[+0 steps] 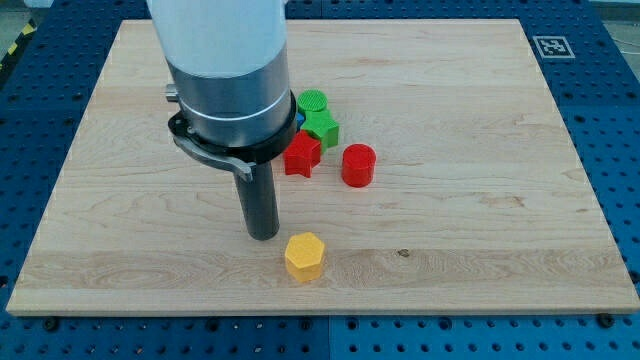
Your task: Place the yellow hexagon diagonally bottom right to the yellow heart
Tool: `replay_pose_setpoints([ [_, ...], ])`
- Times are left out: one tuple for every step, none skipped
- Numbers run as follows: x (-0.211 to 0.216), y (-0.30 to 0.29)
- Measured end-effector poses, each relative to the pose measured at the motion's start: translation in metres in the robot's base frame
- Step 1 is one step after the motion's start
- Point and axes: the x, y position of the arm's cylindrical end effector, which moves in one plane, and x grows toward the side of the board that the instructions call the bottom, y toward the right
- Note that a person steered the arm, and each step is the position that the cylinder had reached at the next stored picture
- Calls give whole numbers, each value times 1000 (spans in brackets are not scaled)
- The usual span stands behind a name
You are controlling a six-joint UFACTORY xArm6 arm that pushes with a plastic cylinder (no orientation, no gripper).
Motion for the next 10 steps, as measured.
replay_pose_setpoints([
  [0, 6],
  [6, 14],
  [7, 21],
  [10, 21],
  [16, 21],
  [31, 21],
  [43, 21],
  [44, 21],
  [44, 21],
  [44, 19],
])
